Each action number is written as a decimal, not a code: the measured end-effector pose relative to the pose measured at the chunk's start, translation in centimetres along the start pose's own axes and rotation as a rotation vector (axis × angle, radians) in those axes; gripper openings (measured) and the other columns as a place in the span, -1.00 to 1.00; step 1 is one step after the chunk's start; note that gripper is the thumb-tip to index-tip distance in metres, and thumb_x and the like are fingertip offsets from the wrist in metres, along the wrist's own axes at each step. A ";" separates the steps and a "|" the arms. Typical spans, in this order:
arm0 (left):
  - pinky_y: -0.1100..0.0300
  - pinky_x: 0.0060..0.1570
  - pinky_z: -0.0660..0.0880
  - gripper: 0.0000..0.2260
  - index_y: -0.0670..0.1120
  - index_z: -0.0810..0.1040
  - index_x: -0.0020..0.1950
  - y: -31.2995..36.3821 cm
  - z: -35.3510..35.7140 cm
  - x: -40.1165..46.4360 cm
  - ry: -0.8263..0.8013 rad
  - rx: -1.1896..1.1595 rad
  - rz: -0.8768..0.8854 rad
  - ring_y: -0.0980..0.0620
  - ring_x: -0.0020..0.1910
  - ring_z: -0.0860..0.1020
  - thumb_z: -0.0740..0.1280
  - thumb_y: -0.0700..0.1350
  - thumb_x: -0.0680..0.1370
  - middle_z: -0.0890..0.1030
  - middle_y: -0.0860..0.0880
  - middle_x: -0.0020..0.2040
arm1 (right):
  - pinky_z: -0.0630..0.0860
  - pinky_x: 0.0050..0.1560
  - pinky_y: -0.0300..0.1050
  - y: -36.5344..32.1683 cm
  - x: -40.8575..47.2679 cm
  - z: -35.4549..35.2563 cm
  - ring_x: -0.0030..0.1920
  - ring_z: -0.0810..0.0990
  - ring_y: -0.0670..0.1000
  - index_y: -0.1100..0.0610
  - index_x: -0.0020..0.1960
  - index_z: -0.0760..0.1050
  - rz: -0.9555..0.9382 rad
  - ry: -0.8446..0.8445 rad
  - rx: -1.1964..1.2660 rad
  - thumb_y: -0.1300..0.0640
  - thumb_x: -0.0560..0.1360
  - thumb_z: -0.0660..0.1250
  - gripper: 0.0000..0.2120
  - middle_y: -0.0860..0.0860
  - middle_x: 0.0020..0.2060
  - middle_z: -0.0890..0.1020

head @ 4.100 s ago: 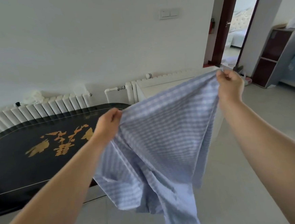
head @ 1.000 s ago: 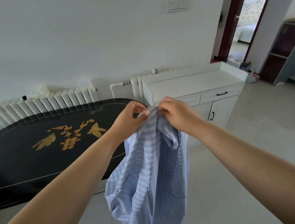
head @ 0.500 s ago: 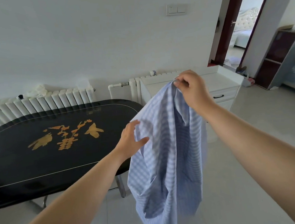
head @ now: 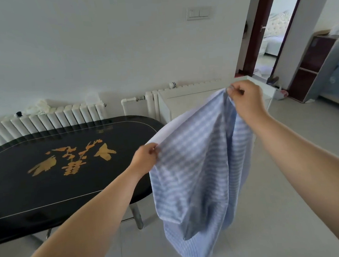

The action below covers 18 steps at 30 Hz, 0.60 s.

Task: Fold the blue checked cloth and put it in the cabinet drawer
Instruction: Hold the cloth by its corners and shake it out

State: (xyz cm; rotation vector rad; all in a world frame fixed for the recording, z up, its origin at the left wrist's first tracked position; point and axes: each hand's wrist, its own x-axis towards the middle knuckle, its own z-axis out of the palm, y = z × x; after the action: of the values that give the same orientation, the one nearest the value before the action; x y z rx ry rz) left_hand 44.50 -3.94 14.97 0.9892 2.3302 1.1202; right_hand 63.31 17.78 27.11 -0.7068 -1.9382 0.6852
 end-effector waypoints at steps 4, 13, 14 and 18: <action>0.25 -0.36 0.39 -0.87 0.02 0.53 -0.03 3.6 -2.3 -1.4 0.172 0.068 0.237 0.11 -0.39 0.47 0.19 -0.10 0.62 0.56 0.05 -0.31 | 0.29 -0.31 -0.10 4.5 -0.5 -0.5 -0.34 0.36 0.06 0.45 -0.29 0.41 0.237 0.040 -0.113 0.18 0.54 0.25 -0.64 0.25 -0.40 0.39; 0.13 -0.14 0.44 -0.84 0.08 0.47 -0.14 -1.6 0.1 -3.2 -0.139 0.090 0.066 0.04 -0.23 0.52 0.19 -0.08 0.62 0.57 0.04 -0.22 | 0.24 -0.29 -0.13 6.0 -1.4 2.2 -0.41 0.25 -0.03 0.20 -0.42 0.29 0.288 0.076 0.004 0.16 0.54 0.25 -0.62 0.03 -0.46 0.28; 0.13 -0.14 0.45 -0.82 0.07 0.49 -0.12 -1.5 0.2 -3.3 -0.044 0.018 0.067 0.01 -0.19 0.54 0.19 -0.14 0.62 0.59 0.02 -0.19 | 0.26 -0.26 -0.14 6.1 -1.2 2.4 -0.38 0.30 -0.02 0.28 -0.39 0.34 0.297 0.071 0.014 0.15 0.54 0.26 -0.63 0.05 -0.44 0.32; 0.27 -0.22 0.50 -0.77 0.02 0.56 0.06 0.7 -1.9 -4.2 0.130 -0.003 0.263 0.09 -0.20 0.58 0.17 -0.24 0.61 0.63 0.05 -0.14 | 0.20 -0.30 -0.12 6.7 -0.5 1.8 -0.37 0.25 0.02 0.20 -0.39 0.28 0.295 0.051 -0.039 0.17 0.54 0.24 -0.65 0.05 -0.48 0.23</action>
State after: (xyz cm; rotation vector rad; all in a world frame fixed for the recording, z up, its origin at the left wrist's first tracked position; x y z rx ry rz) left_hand 46.59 -7.67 16.84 1.2860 2.3465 1.3226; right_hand 63.20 21.68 21.30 -1.0386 -1.8226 0.8008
